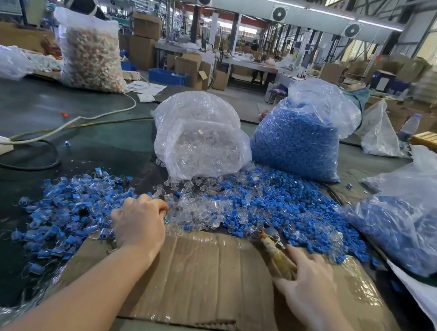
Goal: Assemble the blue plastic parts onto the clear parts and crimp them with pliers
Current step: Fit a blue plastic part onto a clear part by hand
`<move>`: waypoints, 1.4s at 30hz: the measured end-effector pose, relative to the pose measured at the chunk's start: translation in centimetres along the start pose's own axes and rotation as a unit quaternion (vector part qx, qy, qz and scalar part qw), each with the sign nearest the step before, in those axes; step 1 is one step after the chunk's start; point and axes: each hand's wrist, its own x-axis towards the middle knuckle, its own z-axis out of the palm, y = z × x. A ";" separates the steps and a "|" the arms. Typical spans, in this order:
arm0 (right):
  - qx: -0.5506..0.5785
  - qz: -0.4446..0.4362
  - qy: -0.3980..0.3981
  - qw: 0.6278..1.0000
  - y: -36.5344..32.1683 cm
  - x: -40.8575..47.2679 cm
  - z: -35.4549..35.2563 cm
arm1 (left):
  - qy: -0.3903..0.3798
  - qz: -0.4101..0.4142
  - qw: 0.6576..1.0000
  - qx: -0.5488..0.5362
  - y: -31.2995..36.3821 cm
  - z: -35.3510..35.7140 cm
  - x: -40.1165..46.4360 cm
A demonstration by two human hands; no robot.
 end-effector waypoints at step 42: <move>0.121 -0.170 0.162 0.965 -6.8 2.0 2.9 | -0.061 0.157 0.978 -0.120 3.5 3.4 -3.8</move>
